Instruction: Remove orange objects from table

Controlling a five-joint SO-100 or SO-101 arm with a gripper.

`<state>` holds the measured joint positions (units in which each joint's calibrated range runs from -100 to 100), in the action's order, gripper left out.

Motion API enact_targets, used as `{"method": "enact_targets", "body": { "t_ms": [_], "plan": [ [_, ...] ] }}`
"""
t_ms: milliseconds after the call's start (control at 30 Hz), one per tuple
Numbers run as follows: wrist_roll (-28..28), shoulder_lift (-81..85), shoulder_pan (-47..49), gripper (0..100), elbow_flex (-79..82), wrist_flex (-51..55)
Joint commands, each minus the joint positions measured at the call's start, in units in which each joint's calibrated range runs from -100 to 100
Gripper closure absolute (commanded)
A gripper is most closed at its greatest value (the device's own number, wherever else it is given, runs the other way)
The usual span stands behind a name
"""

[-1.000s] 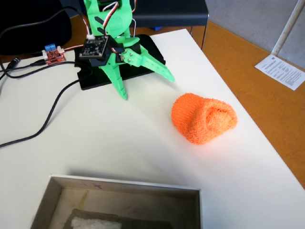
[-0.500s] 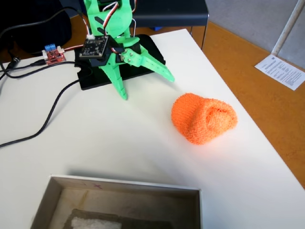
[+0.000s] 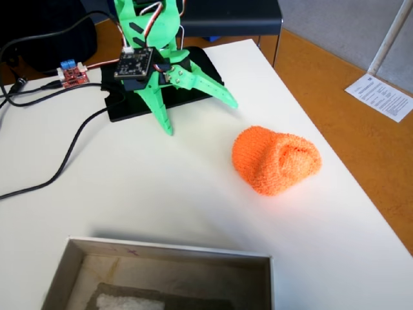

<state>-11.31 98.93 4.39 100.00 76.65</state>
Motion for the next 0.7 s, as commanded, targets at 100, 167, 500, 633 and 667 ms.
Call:
{"method": "enact_targets", "body": {
  "t_ms": [100,167,500,633,667],
  "plan": [
    [12.16,-0.36,-3.91,43,-1.55,-8.92],
    [9.38,-3.46,-2.80,43,-5.14,-16.78],
    [8.64,-54.15,8.37,43,-60.17,-16.62],
    [10.55,-68.92,11.40,42,-69.67,-18.97],
    [11.28,-71.44,11.84,42,-70.25,-20.11]
  ]
}}
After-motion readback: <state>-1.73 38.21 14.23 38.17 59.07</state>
